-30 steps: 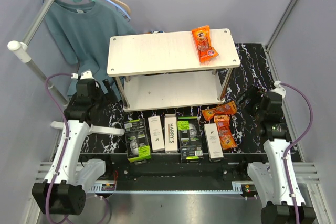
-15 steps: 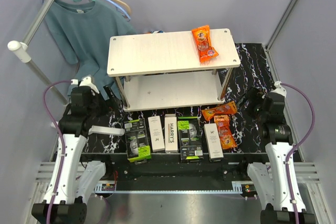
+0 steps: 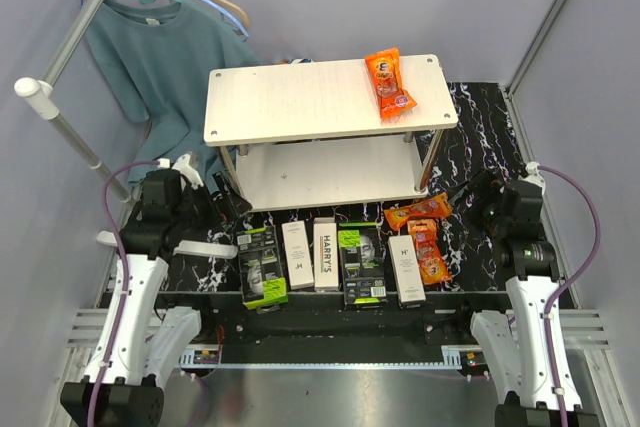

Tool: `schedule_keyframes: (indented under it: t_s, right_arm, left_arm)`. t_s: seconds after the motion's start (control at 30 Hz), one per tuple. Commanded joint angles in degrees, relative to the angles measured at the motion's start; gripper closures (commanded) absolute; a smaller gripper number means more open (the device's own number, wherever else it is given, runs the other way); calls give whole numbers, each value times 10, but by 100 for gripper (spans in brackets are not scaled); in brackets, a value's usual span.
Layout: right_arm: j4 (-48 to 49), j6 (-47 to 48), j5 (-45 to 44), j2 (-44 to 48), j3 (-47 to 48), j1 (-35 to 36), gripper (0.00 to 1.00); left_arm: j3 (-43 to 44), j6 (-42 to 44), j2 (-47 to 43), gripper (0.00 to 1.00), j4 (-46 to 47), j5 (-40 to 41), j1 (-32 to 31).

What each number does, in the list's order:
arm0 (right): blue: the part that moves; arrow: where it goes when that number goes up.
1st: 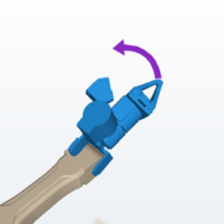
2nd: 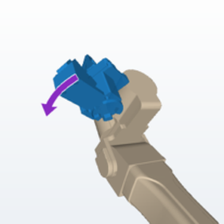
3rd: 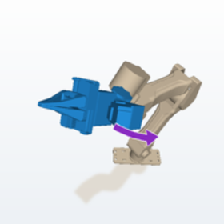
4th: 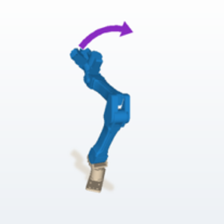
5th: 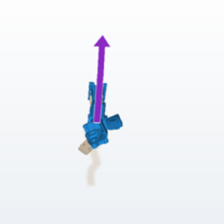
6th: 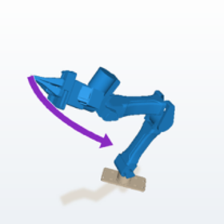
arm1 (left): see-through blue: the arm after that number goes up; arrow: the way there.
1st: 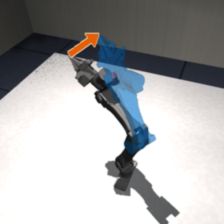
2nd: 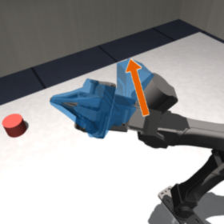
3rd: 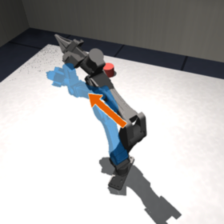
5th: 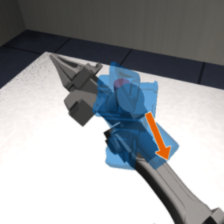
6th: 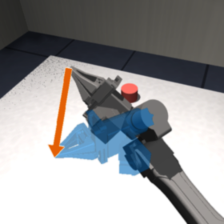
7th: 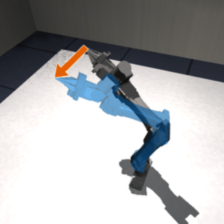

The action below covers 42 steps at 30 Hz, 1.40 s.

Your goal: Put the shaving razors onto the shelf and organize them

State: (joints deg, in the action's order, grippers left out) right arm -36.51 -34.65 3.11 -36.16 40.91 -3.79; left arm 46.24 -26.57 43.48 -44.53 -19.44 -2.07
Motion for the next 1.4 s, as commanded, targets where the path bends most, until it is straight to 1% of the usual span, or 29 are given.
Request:
schedule_keyframes:
  t_s: [0.0, 0.07, 0.1, 0.17, 0.2, 0.27, 0.3, 0.37, 0.4, 0.47, 0.5, 0.6, 0.77, 0.9, 1.03, 1.07, 1.1, 1.2, 1.33, 1.37]
  right_arm:
    - [-15, -38, -2, 13, 6, 0, 1]
    - [-23, -55, 0, 16, 7, 0, 0]
    - [-27, -59, 4, 16, 7, 0, 0]
    - [-29, -60, 17, 14, 3, 0, 0]
    - [-29, -60, 20, 12, 1, 0, 0]
    - [-26, -60, 37, 7, -6, 0, 0]
    - [-25, -61, 44, 6, -8, 0, 0]
    - [-15, -63, 65, 7, -19, 0, 0]
    - [-13, -64, 72, 7, -24, 0, 0]
    - [-5, -65, 89, 7, -34, 0, 0]
    - [-3, -66, 94, 7, -37, 0, 0]
    - [8, -74, 119, 5, -57, 0, 0]
    - [-8, -108, 101, -9, -73, 1, 0]
    - [-30, -117, 75, -37, -78, 1, 0]
    - [-33, -118, 57, -69, -81, 1, 0]
    - [-32, -118, 52, -73, -82, 1, 2]
    - [-28, -118, 48, -78, -85, 1, 2]
    - [-4, -114, 39, -99, -95, 1, 7]
    - [44, -104, 54, -158, -113, 1, 12]
    - [61, -101, 52, -168, -115, 1, 12]
  left_arm:
    - [-6, -17, -2, 1, 39, -61, -22]
    - [-13, -26, -5, 1, 45, -57, -45]
    - [-16, -36, -6, 1, 48, -53, -66]
    - [-20, -46, -9, 1, 53, -29, -94]
    - [-22, -59, -9, 1, 56, -10, -126]
    - [-26, -74, -3, 1, 65, 6, -158]
    - [-28, -91, -2, 1, 70, 24, -194]
    - [-31, -108, 9, 1, 85, 41, -231]
    - [-33, -123, 13, 1, 88, 58, -265]
    - [-37, -137, 29, 1, 108, 68, -292]
    - [-39, -148, 43, 1, 119, 75, -317]
    - [-34, -165, 75, 1, 132, 93, -367]
    - [-7, -180, 129, 1, 145, 119, -448]
    - [34, -182, 188, 1, 141, 127, -490]
    - [54, -184, 213, 1, 141, 134, -515]
    - [60, -183, 216, 1, 141, 134, -518]
    - [61, -183, 217, 1, 141, 133, -519]
    - [61, -177, 215, 1, 138, 137, -519]
    - [59, -176, 210, 1, 131, 143, -519]
    - [56, -176, 209, 1, 129, 143, -520]
